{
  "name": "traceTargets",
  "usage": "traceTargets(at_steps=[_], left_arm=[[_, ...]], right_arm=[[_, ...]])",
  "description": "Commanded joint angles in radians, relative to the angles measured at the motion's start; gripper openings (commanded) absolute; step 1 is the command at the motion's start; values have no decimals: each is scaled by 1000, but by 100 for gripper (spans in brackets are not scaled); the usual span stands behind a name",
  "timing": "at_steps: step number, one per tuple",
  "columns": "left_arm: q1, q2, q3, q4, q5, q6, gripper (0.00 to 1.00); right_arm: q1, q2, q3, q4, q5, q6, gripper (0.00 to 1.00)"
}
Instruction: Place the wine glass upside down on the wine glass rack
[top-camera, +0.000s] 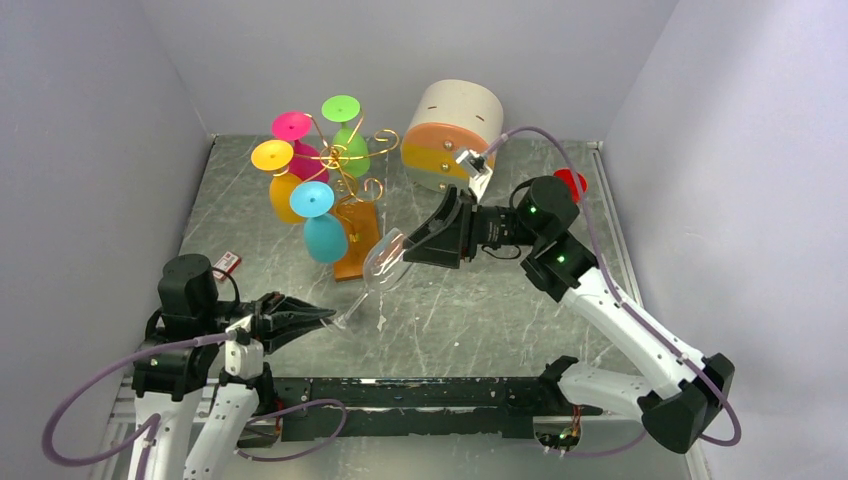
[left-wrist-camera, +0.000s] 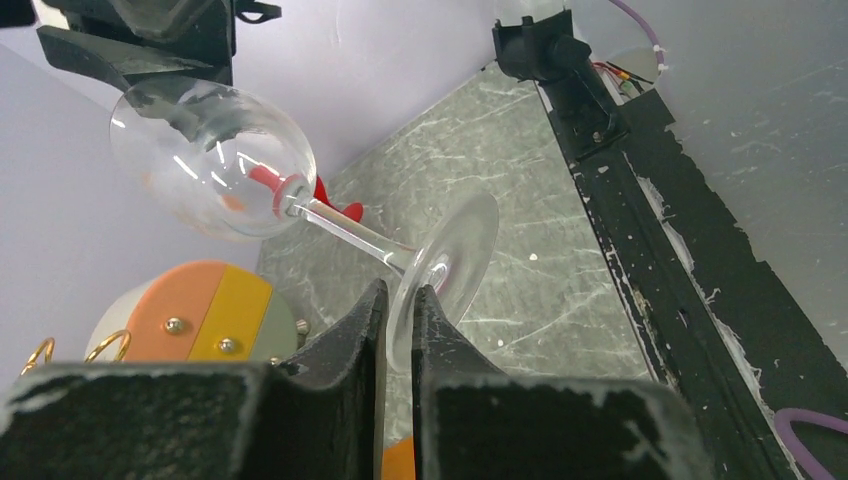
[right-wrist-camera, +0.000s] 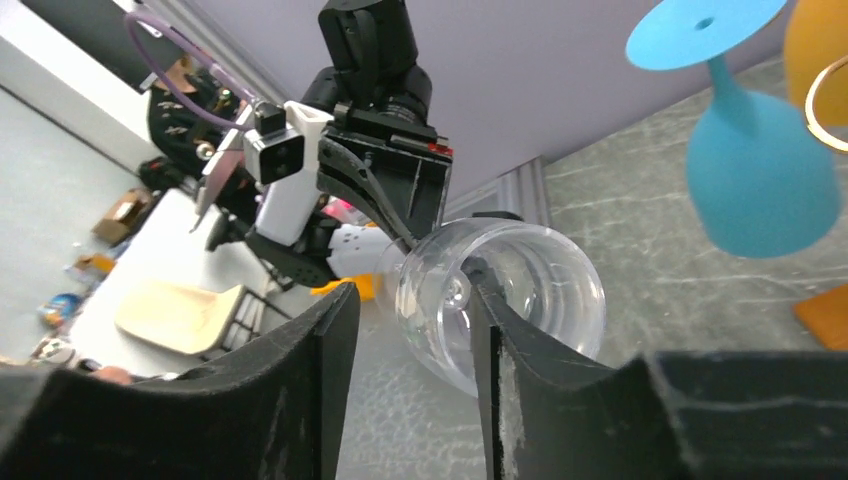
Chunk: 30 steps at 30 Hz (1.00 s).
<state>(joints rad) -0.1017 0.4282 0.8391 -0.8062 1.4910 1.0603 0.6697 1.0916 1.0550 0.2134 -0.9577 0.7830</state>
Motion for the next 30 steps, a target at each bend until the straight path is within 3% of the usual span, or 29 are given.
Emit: traceTargets(at_steps=[1, 15, 30], left_arm=[[7, 38, 62, -9, 29, 114, 7], [7, 40, 67, 3, 42, 110, 7], [7, 23, 43, 151, -4, -24, 7]], right_arm=[[15, -84, 6, -96, 78, -98, 52], [13, -166, 6, -236, 329, -234, 65], [30, -297, -105, -227, 482, -463, 62]])
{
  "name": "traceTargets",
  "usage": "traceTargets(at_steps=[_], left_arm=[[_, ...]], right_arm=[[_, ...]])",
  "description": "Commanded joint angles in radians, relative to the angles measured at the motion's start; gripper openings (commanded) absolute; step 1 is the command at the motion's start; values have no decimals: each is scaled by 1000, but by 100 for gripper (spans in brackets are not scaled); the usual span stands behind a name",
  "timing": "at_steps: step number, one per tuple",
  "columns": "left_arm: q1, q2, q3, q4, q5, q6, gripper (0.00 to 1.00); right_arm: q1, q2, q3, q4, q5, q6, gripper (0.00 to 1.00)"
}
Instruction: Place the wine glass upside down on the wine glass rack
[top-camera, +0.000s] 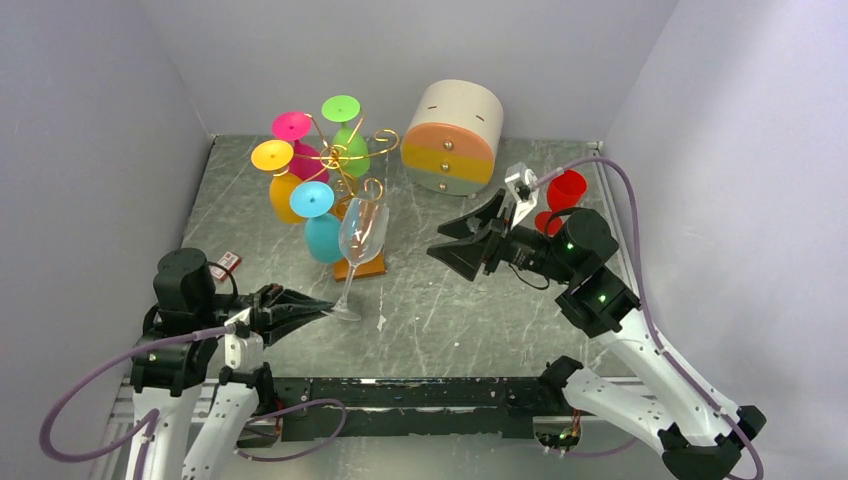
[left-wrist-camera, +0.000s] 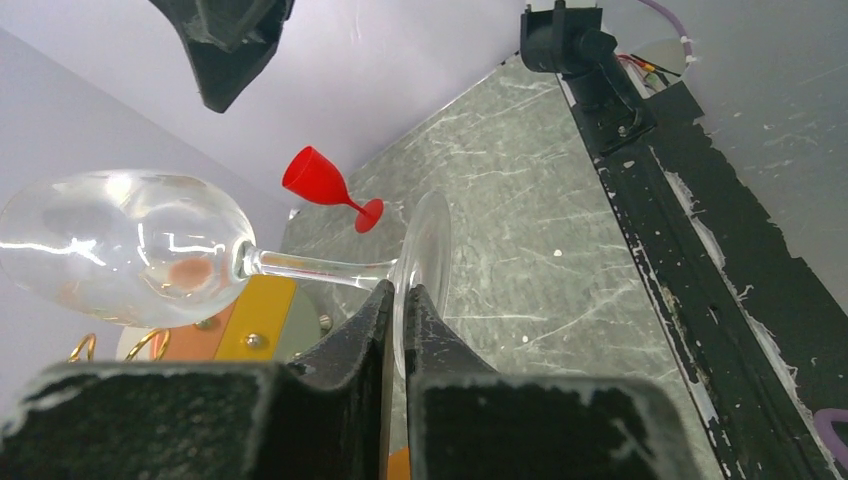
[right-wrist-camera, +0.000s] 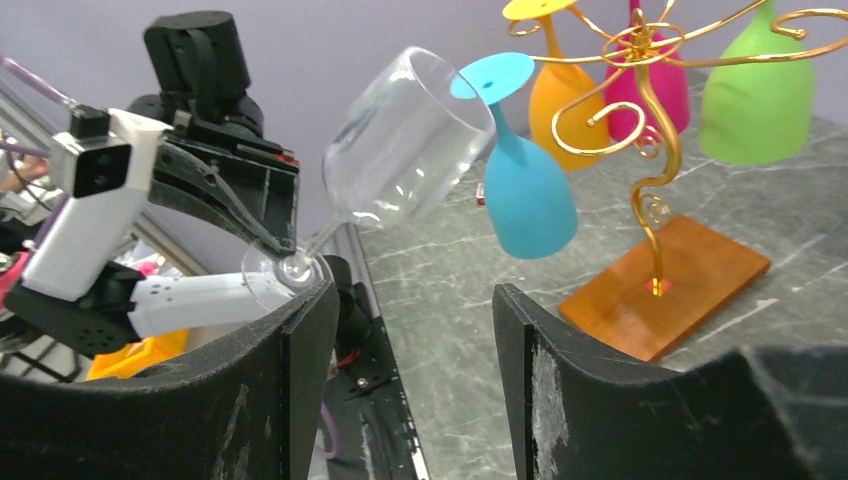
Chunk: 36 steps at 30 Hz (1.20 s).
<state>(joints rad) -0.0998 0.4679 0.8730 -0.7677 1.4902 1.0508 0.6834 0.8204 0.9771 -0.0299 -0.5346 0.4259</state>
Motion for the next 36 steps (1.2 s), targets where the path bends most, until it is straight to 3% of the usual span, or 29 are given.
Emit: traceTargets(at_steps=[1, 8, 13, 21, 24, 29, 36], left_arm=[[5, -20, 7, 125, -9, -29, 7], [5, -58, -35, 247, -52, -161, 7], [5, -40, -26, 220, -43, -131, 7], [5, -52, -32, 224, -54, -140, 7], [5, -52, -32, 225, -56, -140, 7], [5, -52, -37, 232, -51, -139, 7], [5, -62, -46, 237, -51, -143, 7]], right_arm=[[20, -28, -36, 27, 59, -119, 61], [114, -9, -57, 28, 127, -240, 59], [274, 1, -73, 37, 247, -359, 58], [490, -14, -184, 214, 374, -608, 56], [565, 20, -198, 268, 394, -723, 55], [729, 99, -186, 338, 558, -902, 55], [792, 215, -126, 344, 635, -950, 47]])
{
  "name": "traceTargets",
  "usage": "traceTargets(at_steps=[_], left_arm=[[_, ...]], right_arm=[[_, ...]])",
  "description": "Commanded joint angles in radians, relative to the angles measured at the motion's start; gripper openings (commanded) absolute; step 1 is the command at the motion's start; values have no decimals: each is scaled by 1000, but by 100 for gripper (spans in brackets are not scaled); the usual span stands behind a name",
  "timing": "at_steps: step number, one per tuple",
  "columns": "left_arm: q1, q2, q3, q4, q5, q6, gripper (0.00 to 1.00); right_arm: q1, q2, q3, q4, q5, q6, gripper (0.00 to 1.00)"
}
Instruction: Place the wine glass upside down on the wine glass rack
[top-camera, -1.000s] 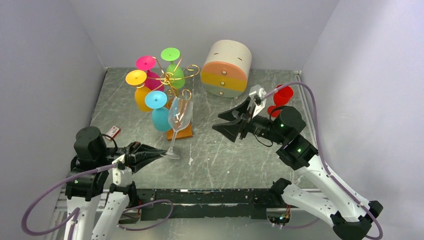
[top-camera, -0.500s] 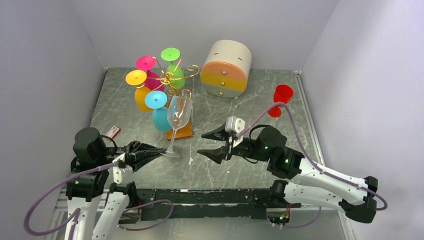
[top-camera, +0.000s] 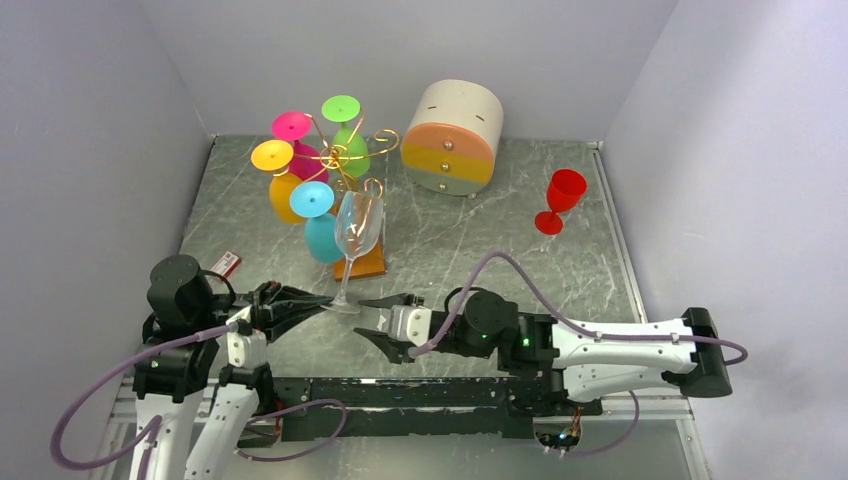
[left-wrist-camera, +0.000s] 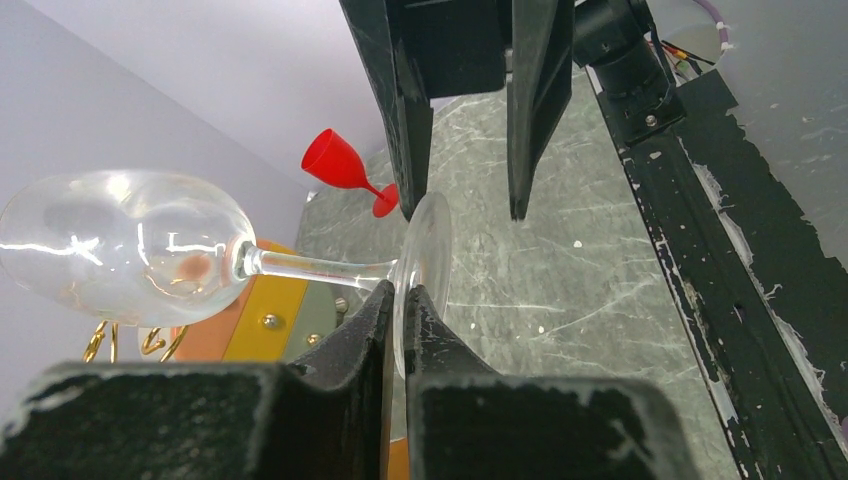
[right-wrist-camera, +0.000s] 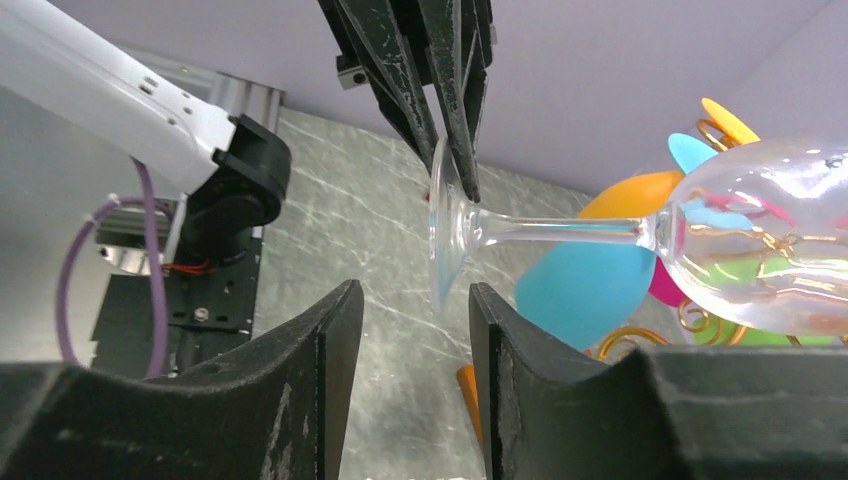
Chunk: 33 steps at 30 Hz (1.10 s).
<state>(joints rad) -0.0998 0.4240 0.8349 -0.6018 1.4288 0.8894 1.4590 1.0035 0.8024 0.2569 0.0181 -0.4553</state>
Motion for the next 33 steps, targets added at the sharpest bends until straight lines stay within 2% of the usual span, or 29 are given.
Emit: traceTargets(at_steps=[1, 11, 17, 21, 23, 27, 30, 33], left_arm=[[5, -22, -8, 71, 9, 19, 7], [5, -19, -20, 103, 33, -15, 7], [5, -28, -26, 122, 28, -35, 7], [5, -29, -29, 135, 28, -46, 7], [5, -30, -28, 137, 21, -50, 7], [5, -34, -33, 143, 15, -55, 7], [5, -41, -42, 167, -1, -76, 7], [5, -48, -54, 197, -23, -103, 13]], right_arm=[[21, 41, 47, 67, 88, -71, 45], [33, 57, 34, 149, 140, -39, 22], [36, 83, 55, 124, 119, -17, 20], [37, 92, 60, 134, 137, -9, 24], [37, 92, 61, 142, 152, -5, 19], [37, 91, 69, 122, 177, 15, 0], [38, 86, 72, 103, 189, 42, 0], [38, 74, 70, 87, 212, 76, 0]])
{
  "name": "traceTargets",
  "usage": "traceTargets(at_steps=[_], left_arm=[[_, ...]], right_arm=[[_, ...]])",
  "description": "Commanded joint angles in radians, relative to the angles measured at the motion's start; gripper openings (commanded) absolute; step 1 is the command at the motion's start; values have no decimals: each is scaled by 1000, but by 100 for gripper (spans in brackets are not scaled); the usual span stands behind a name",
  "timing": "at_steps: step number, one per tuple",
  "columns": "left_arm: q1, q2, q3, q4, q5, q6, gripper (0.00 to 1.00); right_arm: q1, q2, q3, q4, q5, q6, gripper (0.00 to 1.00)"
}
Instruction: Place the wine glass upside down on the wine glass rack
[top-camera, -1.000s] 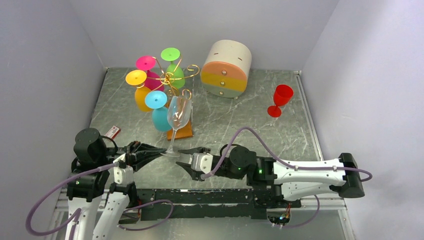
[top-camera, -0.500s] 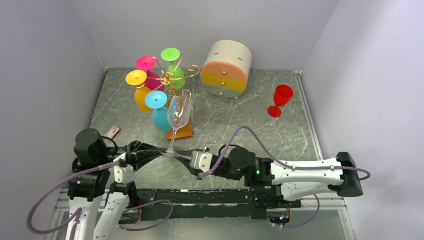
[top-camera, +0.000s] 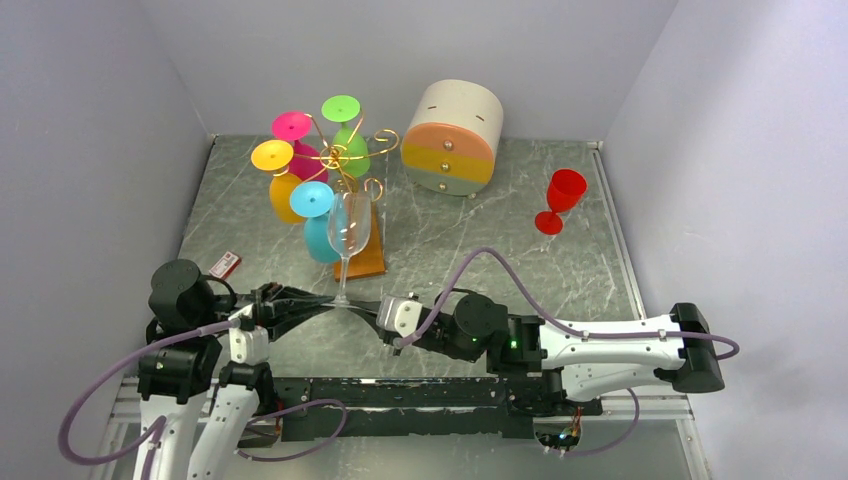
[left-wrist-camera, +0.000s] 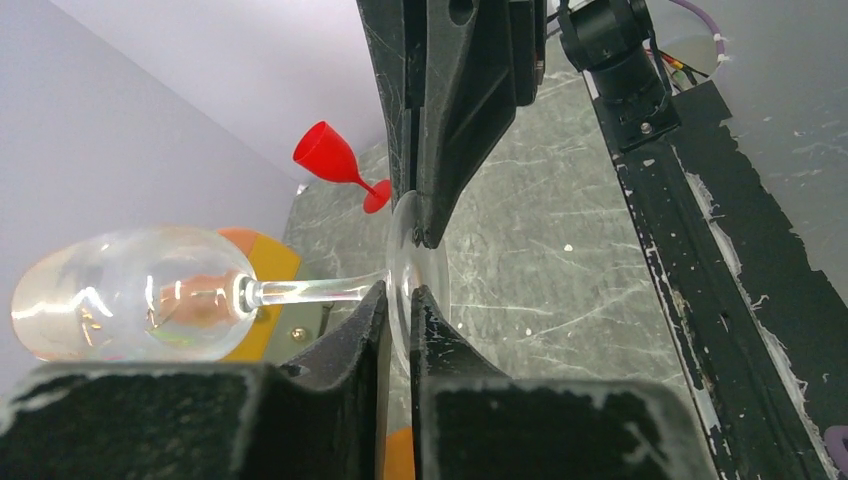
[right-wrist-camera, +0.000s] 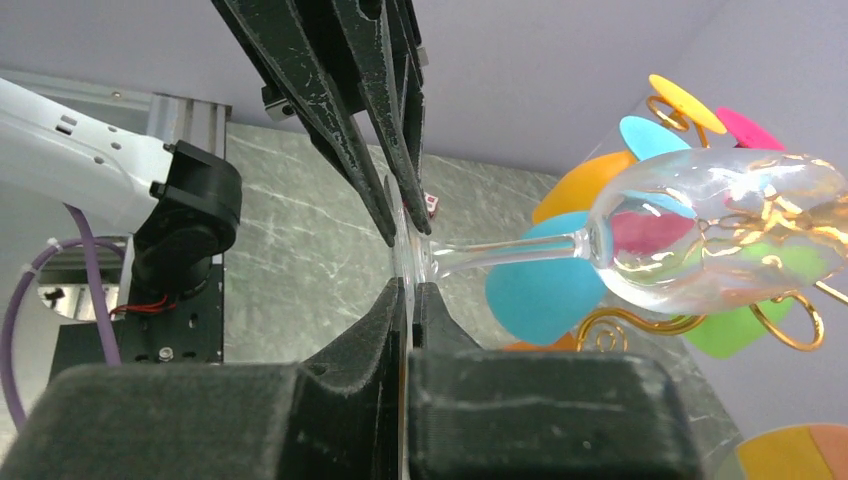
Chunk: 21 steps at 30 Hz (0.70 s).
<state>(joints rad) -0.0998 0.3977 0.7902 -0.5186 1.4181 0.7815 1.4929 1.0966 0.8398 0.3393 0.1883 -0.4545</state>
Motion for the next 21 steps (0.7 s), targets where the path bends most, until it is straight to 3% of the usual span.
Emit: traceTargets(at_steps=[1, 6, 11, 12, 14, 15, 21], left_arm=[[5, -24, -13, 120, -19, 0, 17], [5, -33, -16, 138, -37, -21, 42], [5, -38, -17, 165, -55, -52, 57], [5, -37, -19, 175, -62, -66, 66], [5, -40, -24, 191, -82, -91, 96], [5, -42, -26, 206, -92, -108, 100], [5, -72, -61, 331, -208, -277, 99]], right_arm=[[4, -28, 32, -1, 51, 85, 0], [4, -79, 15, -34, 97, 134, 0], [4, -133, -2, -73, 142, 188, 0], [3, -139, 3, -88, 155, 205, 0], [4, -150, 15, -120, 181, 251, 0], [3, -155, 25, -139, 185, 273, 0], [3, -149, 128, -273, 310, 427, 0]])
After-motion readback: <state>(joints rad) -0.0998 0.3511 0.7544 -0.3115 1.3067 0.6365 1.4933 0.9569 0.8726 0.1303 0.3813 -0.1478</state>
